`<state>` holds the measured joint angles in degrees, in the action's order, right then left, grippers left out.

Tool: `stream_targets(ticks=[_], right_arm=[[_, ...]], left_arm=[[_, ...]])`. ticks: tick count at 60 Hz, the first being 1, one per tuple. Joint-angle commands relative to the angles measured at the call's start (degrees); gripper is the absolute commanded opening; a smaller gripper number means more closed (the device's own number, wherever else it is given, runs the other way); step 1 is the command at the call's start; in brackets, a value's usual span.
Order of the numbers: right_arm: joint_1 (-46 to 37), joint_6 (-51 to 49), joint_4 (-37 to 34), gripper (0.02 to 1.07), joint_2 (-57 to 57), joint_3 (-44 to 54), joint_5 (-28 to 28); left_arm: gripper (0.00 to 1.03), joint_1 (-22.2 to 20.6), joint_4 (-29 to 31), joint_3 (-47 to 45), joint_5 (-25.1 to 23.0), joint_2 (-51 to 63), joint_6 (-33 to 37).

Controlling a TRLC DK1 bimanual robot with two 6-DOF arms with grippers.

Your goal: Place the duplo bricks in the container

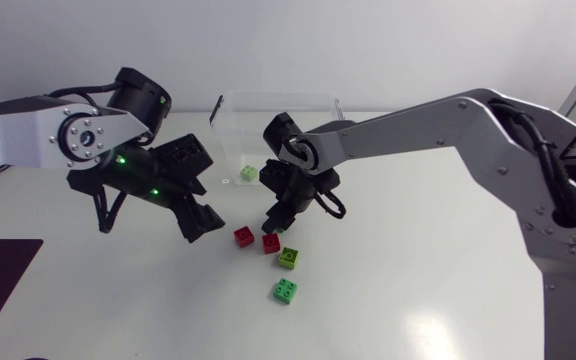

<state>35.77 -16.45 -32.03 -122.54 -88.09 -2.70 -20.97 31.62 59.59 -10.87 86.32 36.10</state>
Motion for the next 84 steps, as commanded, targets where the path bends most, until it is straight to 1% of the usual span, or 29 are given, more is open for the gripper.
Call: stream_targets(ticks=[1,5,21,29,50,61,66,70,72,76,82,84], right_arm=[[-1.05,1.24,-1.19,0.34,5.38,3.37,0.33],[-1.93,1.24,-1.46,0.34,8.63,4.86,0.33],[-4.83,1.59,-2.77,0.34,19.97,7.85,0.15],[-5.71,2.21,-2.60,0.34,22.96,7.50,-0.20],[-6.59,4.76,-0.84,0.34,24.81,2.84,-0.11],[-8.00,5.90,0.65,0.34,23.75,-0.32,-0.03],[-9.05,6.52,1.45,0.34,23.14,-1.99,0.15],[-9.67,6.69,1.71,0.34,22.43,-3.31,0.15],[-10.02,6.87,1.80,0.34,22.08,-3.93,0.24],[-10.37,6.87,1.97,0.34,21.12,-4.98,0.33],[-10.81,7.13,2.15,0.34,19.71,-6.39,0.33],[-10.90,7.31,2.24,0.34,19.36,-6.65,0.33]], left_arm=[[0.98,-1.35,0.02,-1.67,0.68,3.32,1.43],[0.98,-2.41,-1.12,-1.67,1.03,5.52,1.43],[0.98,-3.55,-5.78,-0.09,1.56,13.78,1.17],[0.98,-3.99,-7.89,0.52,1.56,16.77,0.91],[0.98,-4.25,-11.84,3.25,1.56,22.31,0.82],[0.96,-4.34,-13.25,3.95,1.47,24.68,0.82],[0.92,-4.34,-13.60,3.95,1.56,25.39,0.82],[0.88,-4.34,-13.77,3.95,1.47,25.82,0.91],[0.83,-4.43,-13.86,3.86,1.47,26.00,0.99],[0.70,-4.69,-14.04,3.78,1.47,26.26,0.99],[0.33,-5.04,-14.65,3.60,1.47,26.35,0.99],[0.33,-5.13,-14.65,3.51,1.38,26.35,0.99]])
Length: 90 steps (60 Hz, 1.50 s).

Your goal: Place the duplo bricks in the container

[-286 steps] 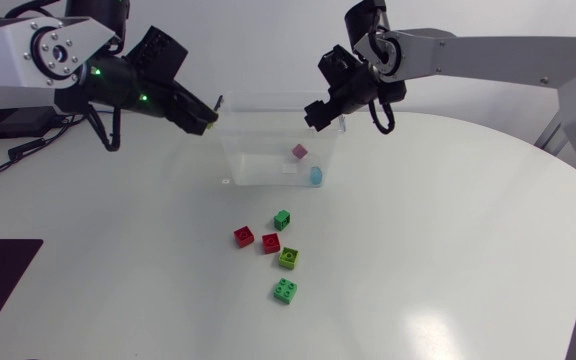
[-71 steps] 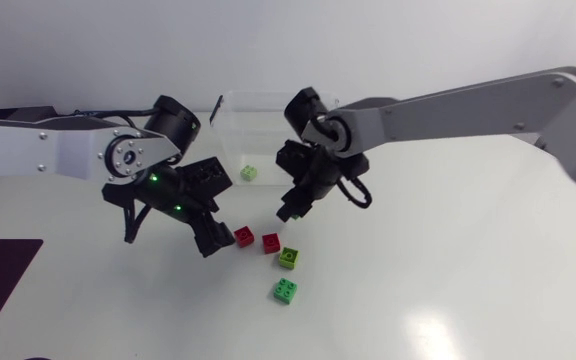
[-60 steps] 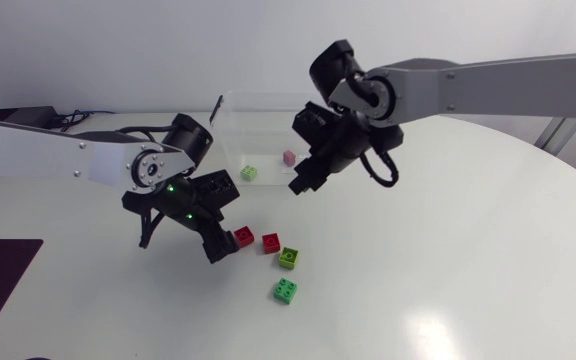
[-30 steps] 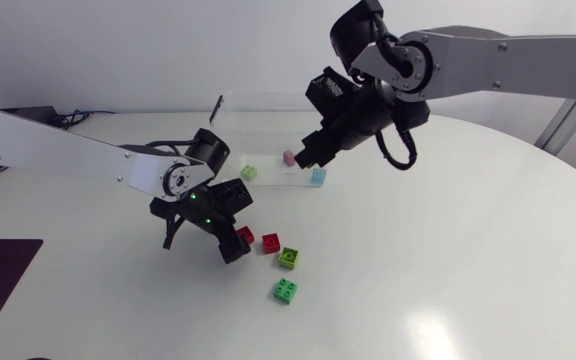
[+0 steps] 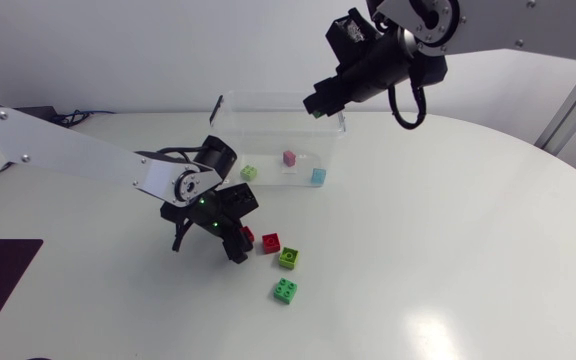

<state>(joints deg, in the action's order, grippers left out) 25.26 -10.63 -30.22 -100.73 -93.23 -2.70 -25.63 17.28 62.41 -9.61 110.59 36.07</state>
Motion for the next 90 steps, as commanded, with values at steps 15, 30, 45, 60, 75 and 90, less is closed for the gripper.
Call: stream_targets(ticks=[15,30,45,60,75,90], right_arm=[[-2.67,1.49,3.15,0.35,-7.55,-4.42,0.41],[-4.43,1.32,3.94,0.35,-11.95,-8.63,0.41],[-4.60,1.49,3.76,0.36,-16.69,-12.94,0.41],[-4.78,1.32,3.50,0.68,-20.47,-15.31,0.50],[-4.95,1.14,2.62,0.92,-16.69,-13.73,0.59],[-3.11,0.26,1.92,0.92,-6.06,-3.54,0.85]], left_arm=[[0.32,-0.74,-0.49,-2.91,-0.15,-5.73,1.28],[0.32,0.58,-0.32,-4.93,-0.15,-15.58,0.49],[0.32,1.55,0.12,-3.88,-0.15,-23.13,-1.27],[0.32,5.06,-0.84,-0.10,-0.33,-25.24,-3.38],[0.32,7.08,-5.59,5.53,-0.68,-22.61,-8.21],[0.33,7.35,-10.07,12.65,-0.68,-15.75,-13.75]])
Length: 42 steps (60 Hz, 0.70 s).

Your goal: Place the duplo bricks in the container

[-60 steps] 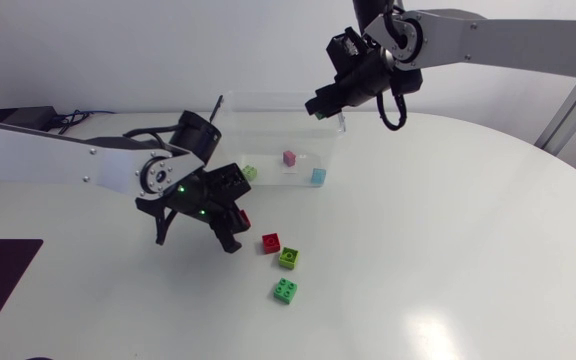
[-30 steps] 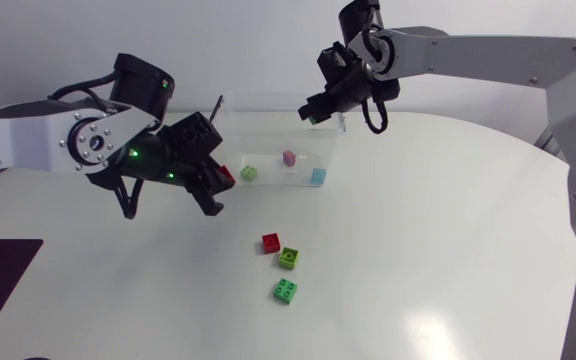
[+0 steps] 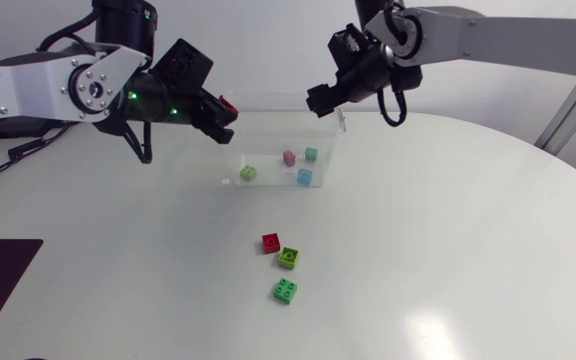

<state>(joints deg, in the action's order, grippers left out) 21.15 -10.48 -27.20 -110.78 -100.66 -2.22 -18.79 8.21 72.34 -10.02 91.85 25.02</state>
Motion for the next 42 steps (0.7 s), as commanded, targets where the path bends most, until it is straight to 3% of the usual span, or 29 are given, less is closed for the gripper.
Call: stream_targets(ticks=[1,25,42], right_arm=[[1.18,0.02,-1.19,0.92,4.35,4.42,0.37],[7.95,-0.15,1.19,0.92,19.38,29.38,-0.77],[11.72,-1.12,3.47,0.92,21.22,39.49,-2.26]], left_arm=[[0.33,0.50,-1.09,3.43,-0.26,3.68,-2.95],[0.33,0.59,-1.62,19.33,0.27,18.89,-6.38],[0.34,1.03,1.64,30.67,1.14,28.56,-7.17]])
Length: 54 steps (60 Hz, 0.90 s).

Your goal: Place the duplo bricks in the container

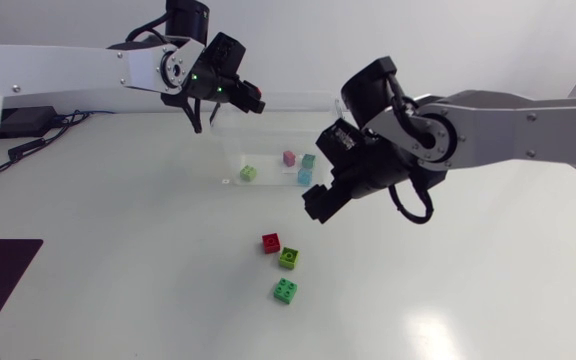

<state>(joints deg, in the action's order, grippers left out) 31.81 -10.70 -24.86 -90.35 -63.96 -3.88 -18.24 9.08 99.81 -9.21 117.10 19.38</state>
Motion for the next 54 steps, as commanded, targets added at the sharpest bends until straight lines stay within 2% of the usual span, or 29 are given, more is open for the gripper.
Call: stream_targets(ticks=[1,15,18,22,26,39,54], right_arm=[[1.32,-1.08,1.22,0.92,0.70,3.23,-0.60],[4.22,-3.45,3.50,0.92,-3.08,6.13,-2.10],[4.31,-4.07,3.86,0.92,-4.49,5.78,-2.62],[4.40,-5.03,3.77,0.92,-6.33,4.81,-3.33],[4.57,-6.09,3.77,0.92,-8.27,3.94,-3.59],[6.07,-8.46,3.77,0.92,-12.40,2.18,-3.94],[7.39,-10.92,2.45,0.92,-16.44,-1.07,-4.12]], left_arm=[[0.35,0.49,0.85,3.73,0.60,3.75,-1.53],[0.39,1.54,4.10,11.11,0.86,10.34,-1.71],[0.53,1.72,5.42,12.87,0.86,11.57,-1.71],[0.79,1.80,6.30,14.27,0.86,12.19,-1.71],[0.95,1.89,7.09,14.98,0.95,12.10,-1.62],[0.98,1.98,8.67,13.66,0.86,6.74,-1.27],[0.98,0.84,10.25,3.99,0.69,-5.48,1.98]])
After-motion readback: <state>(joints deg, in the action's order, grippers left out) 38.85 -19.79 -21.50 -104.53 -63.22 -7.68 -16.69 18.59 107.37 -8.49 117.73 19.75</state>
